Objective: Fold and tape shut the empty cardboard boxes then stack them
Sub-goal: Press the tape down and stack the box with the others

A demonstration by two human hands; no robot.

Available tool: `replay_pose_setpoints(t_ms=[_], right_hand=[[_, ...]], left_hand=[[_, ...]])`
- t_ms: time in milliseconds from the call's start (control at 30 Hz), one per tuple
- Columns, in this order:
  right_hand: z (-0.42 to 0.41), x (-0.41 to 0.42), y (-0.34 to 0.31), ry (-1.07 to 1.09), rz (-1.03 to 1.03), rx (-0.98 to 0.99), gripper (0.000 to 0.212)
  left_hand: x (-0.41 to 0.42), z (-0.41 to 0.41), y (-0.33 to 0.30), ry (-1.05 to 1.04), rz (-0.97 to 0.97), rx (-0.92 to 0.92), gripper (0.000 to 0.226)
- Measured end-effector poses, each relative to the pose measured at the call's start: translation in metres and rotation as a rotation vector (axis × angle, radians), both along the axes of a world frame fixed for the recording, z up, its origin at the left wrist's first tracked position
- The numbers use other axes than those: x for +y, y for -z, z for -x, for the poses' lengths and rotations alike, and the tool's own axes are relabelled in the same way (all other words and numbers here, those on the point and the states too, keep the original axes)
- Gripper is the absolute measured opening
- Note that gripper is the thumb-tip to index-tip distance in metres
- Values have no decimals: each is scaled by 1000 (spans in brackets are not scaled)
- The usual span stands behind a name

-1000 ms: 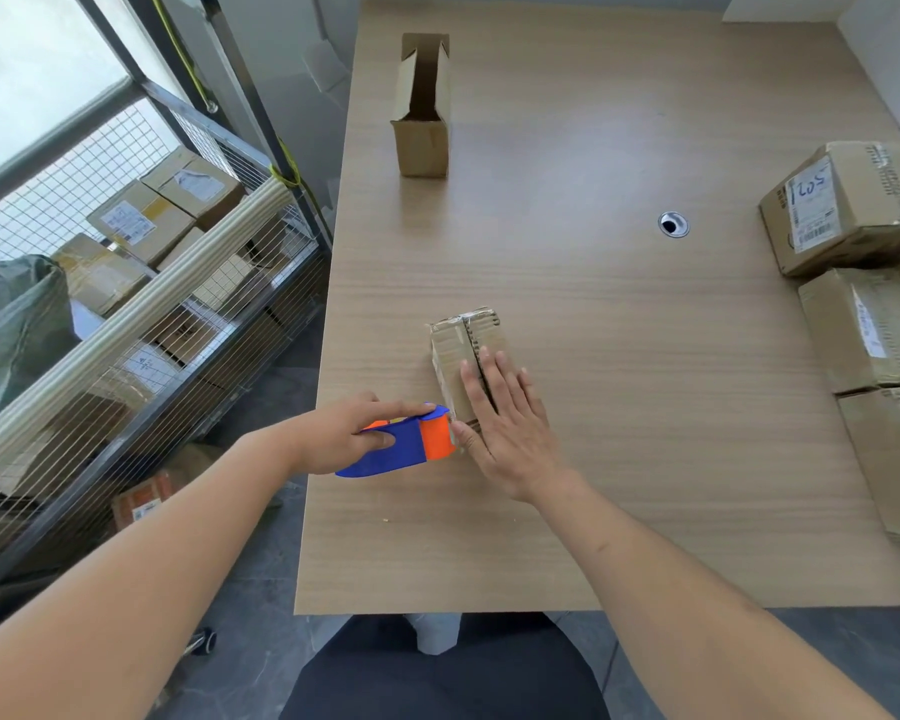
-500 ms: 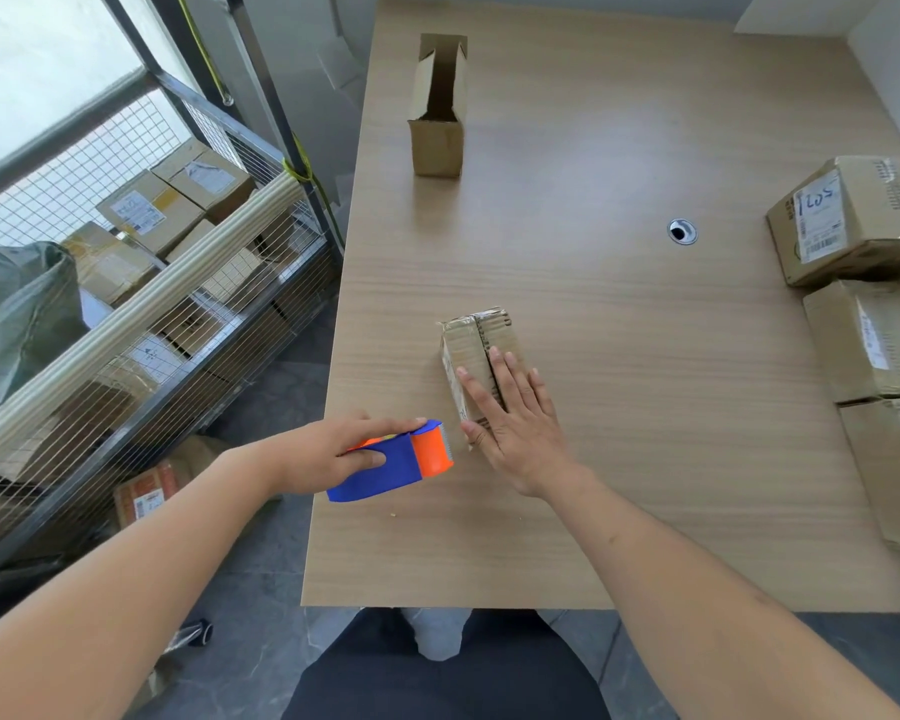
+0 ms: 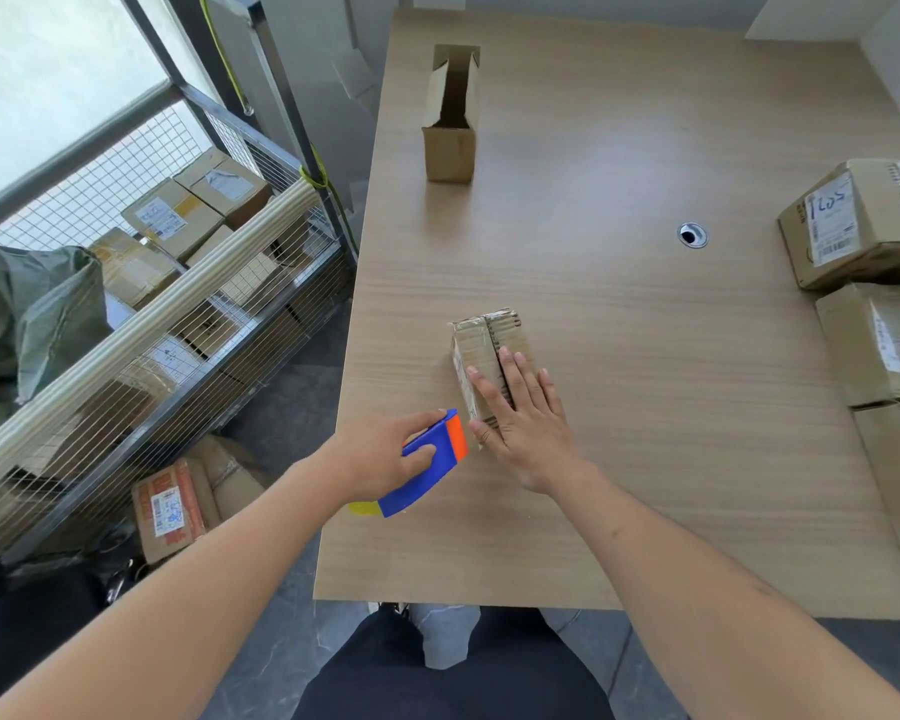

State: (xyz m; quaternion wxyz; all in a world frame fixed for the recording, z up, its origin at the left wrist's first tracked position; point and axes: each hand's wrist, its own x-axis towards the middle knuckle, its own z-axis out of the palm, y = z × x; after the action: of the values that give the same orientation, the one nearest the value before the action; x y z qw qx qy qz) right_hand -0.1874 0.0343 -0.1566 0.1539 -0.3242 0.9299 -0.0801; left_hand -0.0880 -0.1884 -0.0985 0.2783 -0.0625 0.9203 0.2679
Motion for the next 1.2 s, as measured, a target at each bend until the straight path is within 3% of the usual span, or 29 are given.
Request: replay_pose_setpoints(t_ms=[133, 333, 700, 900, 1033, 1200], right_hand=[[-1, -1, 3, 6, 11, 25, 71], [-2, -2, 2, 8, -5, 27, 73], [-1, -2, 3, -3, 29, 70, 75], [-1, 0, 5, -1, 57, 92, 83], [3, 3, -6, -49, 2, 54, 106], [0, 15, -17, -90, 21, 25, 116]], left_hand=[[30, 13, -8, -25, 130, 35, 47], [39, 14, 10, -216, 111, -44, 31], [33, -3, 37, -223, 384, 149, 60], [41, -8, 54, -287, 294, 204, 62], [40, -4, 50, -233, 206, 422, 49], [51, 3, 43, -86, -42, 682, 22]])
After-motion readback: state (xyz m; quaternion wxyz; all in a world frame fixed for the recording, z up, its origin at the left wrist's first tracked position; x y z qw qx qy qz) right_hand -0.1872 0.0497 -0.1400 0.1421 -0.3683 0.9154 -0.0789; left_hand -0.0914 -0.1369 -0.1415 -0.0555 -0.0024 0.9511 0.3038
